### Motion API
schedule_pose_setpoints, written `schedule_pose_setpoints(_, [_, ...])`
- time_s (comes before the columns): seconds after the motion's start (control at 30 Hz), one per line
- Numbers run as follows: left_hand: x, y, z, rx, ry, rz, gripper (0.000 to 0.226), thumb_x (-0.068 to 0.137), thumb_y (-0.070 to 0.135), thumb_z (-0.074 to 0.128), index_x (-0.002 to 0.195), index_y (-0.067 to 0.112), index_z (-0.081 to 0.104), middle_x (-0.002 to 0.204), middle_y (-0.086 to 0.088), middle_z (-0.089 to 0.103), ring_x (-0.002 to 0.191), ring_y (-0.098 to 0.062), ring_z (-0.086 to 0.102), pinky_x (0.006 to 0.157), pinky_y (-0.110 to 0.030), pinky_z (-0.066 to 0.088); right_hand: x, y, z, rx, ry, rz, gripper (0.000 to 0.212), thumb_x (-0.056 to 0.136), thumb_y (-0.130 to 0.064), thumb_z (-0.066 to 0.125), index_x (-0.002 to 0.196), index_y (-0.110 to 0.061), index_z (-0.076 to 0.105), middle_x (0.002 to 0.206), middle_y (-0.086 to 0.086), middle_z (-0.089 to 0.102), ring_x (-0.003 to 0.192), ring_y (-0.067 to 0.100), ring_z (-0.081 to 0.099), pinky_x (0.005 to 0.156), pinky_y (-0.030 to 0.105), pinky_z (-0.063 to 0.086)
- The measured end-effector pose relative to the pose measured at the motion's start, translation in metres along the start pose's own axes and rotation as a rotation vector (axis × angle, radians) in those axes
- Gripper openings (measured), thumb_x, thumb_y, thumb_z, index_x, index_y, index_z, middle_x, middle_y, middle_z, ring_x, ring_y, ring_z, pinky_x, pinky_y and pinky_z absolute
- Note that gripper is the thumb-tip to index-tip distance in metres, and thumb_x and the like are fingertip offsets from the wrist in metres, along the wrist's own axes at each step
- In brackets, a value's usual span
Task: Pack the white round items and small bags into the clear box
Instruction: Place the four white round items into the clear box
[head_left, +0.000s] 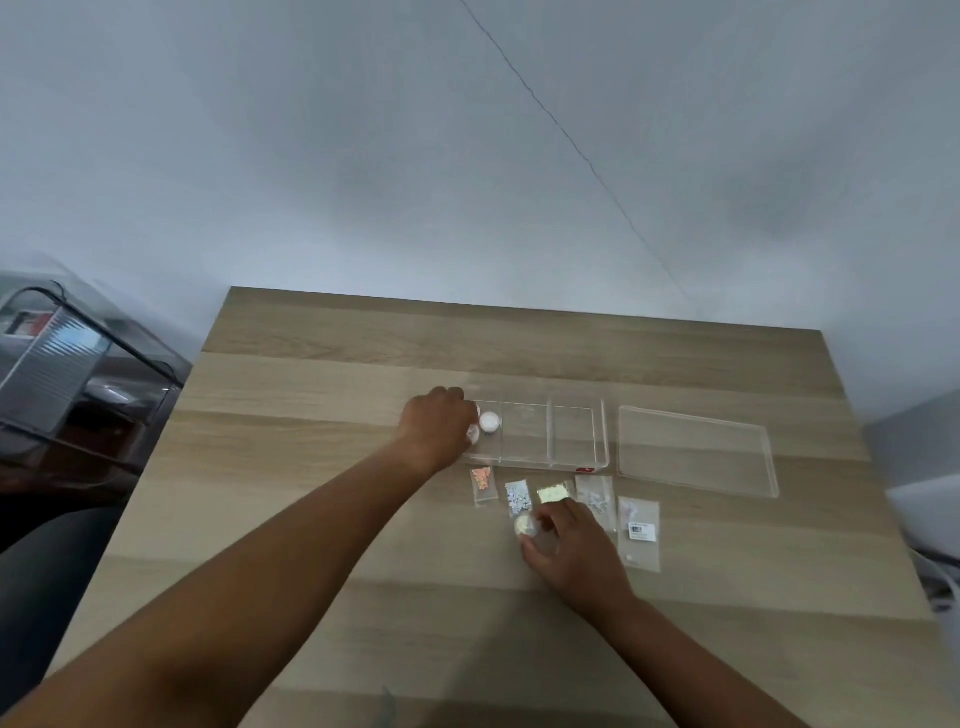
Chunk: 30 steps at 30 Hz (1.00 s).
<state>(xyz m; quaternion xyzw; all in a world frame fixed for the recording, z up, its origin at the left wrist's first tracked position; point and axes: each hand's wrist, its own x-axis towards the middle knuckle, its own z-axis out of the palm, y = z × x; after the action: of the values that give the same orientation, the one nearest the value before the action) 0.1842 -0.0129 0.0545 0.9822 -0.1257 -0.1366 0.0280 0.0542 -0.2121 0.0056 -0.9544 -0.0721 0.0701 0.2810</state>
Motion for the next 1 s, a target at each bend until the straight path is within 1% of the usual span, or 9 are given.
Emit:
schedule_pose_setpoints(0.13, [0.009,0.004,0.0,0.253,-0.088,0.09,0.023,0.09,0.021,0.057,0.109,0.014,0.068,0.115,-0.008,0.056,0.109,-0.027,0.053,0.071,-0.034,0.039,0.01,0.003,-0.012,0.067,0.048,0.035,0.024,0.078,-0.036,0.065,0.094,-0.019,0.061,0.085,-0.004,0.057,0.08,0.014,0.051,0.071,0.024,0.042])
schedule_pose_setpoints(0.23, [0.012,0.004,0.002,0.299,-0.126,0.118,0.024,0.09,0.015,0.056,0.112,0.011,0.066,0.118,-0.009,0.056,0.112,-0.028,0.052,0.076,-0.035,0.042,0.02,0.002,-0.02,0.114,0.114,0.037,0.02,0.077,-0.028,0.072,0.091,-0.02,0.06,0.084,-0.008,0.057,0.08,0.01,0.05,0.071,0.021,0.038])
schedule_pose_setpoints(0.33, [0.013,0.002,0.001,0.26,-0.143,0.11,0.027,0.088,0.02,0.061,0.114,0.012,0.066,0.119,-0.009,0.056,0.113,-0.028,0.053,0.078,-0.035,0.044,0.035,-0.001,-0.028,0.144,0.144,0.042,0.022,0.076,-0.027,0.074,0.092,-0.02,0.06,0.084,-0.008,0.057,0.079,0.01,0.051,0.07,0.023,0.042])
schedule_pose_setpoints(0.43, [0.012,-0.003,0.0,0.011,-0.094,0.039,0.031,0.084,0.026,0.068,0.115,0.021,0.067,0.117,-0.005,0.056,0.11,-0.025,0.055,0.079,-0.037,0.047,0.054,-0.008,-0.035,0.128,0.156,-0.007,0.024,0.078,-0.027,0.073,0.097,-0.018,0.061,0.086,-0.008,0.055,0.08,0.012,0.051,0.071,0.023,0.042])
schedule_pose_setpoints(0.53, [0.003,-0.007,0.001,-0.308,0.082,-0.117,0.025,0.085,0.028,0.065,0.11,0.025,0.061,0.112,-0.002,0.057,0.101,-0.024,0.062,0.076,-0.035,0.048,0.077,-0.021,-0.036,0.073,0.133,-0.066,0.026,0.079,-0.029,0.07,0.099,-0.017,0.062,0.092,-0.002,0.058,0.086,0.014,0.051,0.074,0.023,0.041])
schedule_pose_setpoints(0.6, [-0.003,-0.009,0.005,-0.471,0.15,-0.247,0.024,0.087,0.026,0.061,0.111,0.024,0.055,0.112,-0.001,0.057,0.096,-0.024,0.063,0.075,-0.035,0.047,0.093,-0.03,-0.034,0.004,0.077,-0.106,0.029,0.079,-0.031,0.068,0.102,-0.015,0.063,0.098,0.003,0.059,0.093,0.019,0.053,0.079,0.028,0.043])
schedule_pose_setpoints(0.7, [-0.009,-0.012,0.014,-0.67,0.124,-0.408,0.034,0.085,0.018,0.058,0.119,0.021,0.053,0.113,-0.004,0.063,0.1,-0.025,0.064,0.081,-0.036,0.049,0.115,-0.044,-0.032,-0.145,-0.032,-0.166,0.034,0.08,-0.034,0.064,0.108,-0.014,0.063,0.105,0.009,0.059,0.1,0.026,0.053,0.085,0.037,0.046])
schedule_pose_setpoints(0.8, [-0.014,-0.014,0.019,-0.806,0.083,-0.497,0.034,0.081,0.014,0.054,0.114,0.021,0.059,0.103,-0.007,0.072,0.097,-0.026,0.066,0.082,-0.035,0.051,0.13,-0.057,-0.032,-0.31,-0.161,-0.16,0.037,0.08,-0.035,0.06,0.111,-0.015,0.063,0.109,0.011,0.055,0.105,0.03,0.051,0.087,0.042,0.045])
schedule_pose_setpoints(1.0, [-0.016,-0.019,0.022,-0.98,0.083,-0.53,0.019,0.078,0.015,0.061,0.094,0.026,0.061,0.072,0.0,0.069,0.064,-0.022,0.066,0.072,-0.044,0.059,0.143,-0.066,-0.024,-0.486,-0.285,-0.048,0.034,0.079,-0.036,0.062,0.107,-0.016,0.064,0.115,0.014,0.052,0.105,0.032,0.052,0.086,0.04,0.041])
